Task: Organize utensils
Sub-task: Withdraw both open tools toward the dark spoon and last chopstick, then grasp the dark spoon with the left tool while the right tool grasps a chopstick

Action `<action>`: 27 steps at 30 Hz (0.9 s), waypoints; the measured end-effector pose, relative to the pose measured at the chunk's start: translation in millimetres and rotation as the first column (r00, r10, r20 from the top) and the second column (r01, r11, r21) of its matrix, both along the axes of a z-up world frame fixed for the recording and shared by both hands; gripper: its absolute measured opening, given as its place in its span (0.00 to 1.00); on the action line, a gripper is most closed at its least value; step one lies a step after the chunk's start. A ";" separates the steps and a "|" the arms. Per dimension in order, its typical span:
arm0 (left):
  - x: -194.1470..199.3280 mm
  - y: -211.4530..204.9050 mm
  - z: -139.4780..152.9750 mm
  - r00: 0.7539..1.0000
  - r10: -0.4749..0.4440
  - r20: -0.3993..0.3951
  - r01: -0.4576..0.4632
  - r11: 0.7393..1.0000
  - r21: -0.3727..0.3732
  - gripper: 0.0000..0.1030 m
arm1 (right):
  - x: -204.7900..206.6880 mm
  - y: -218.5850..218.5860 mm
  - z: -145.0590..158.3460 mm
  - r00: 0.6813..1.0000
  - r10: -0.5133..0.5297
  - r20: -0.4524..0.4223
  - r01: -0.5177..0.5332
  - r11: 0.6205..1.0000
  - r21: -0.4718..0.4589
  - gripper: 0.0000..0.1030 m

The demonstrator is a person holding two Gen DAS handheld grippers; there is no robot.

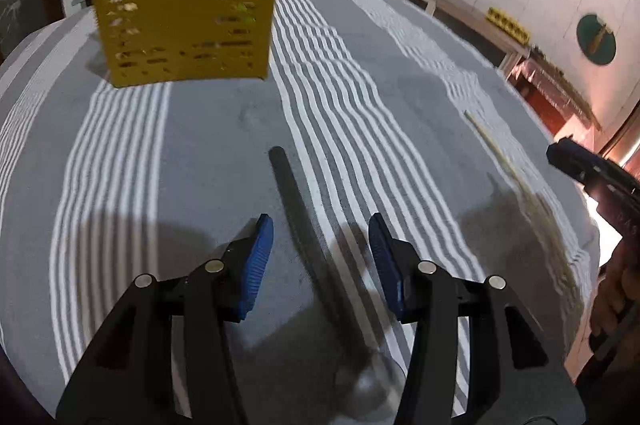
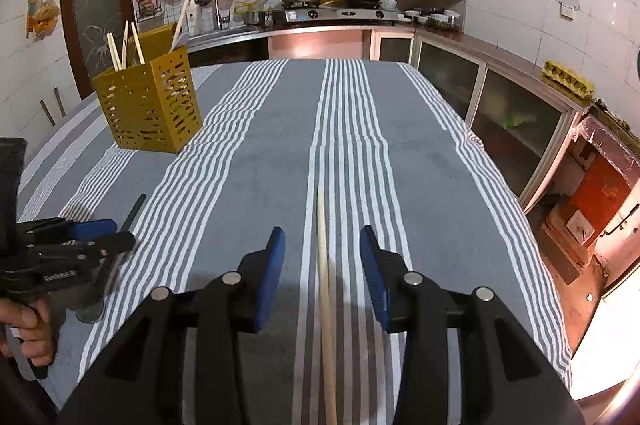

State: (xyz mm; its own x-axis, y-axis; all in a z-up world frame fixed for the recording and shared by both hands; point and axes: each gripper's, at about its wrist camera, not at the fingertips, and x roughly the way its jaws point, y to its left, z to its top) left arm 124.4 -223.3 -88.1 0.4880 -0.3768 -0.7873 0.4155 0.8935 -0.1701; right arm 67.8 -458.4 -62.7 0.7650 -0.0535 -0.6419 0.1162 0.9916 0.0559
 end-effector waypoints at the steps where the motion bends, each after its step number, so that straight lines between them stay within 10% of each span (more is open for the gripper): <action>1: 2.2 -2.0 -1.2 1.000 -0.004 -0.001 0.004 1.000 0.010 0.47 | 2.7 -0.7 -2.0 1.000 0.002 -0.007 -0.002 1.000 0.001 0.38; 13: 17.3 -25.8 -5.2 0.999 0.044 -0.008 -0.043 0.992 0.120 0.44 | 53.2 -1.3 -35.6 0.978 0.085 -0.192 -0.088 0.996 -0.007 0.37; 20: 30.0 -18.1 -2.9 0.997 0.078 -0.024 -0.075 0.991 0.111 0.09 | 66.3 -0.5 -47.4 0.961 0.133 -0.241 -0.138 0.990 -0.002 0.08; 27: 36.6 1.7 1.8 0.994 0.064 -0.091 -0.063 0.998 0.007 0.07 | 63.5 -4.9 -34.3 0.981 0.096 -0.166 -0.095 0.995 0.019 0.07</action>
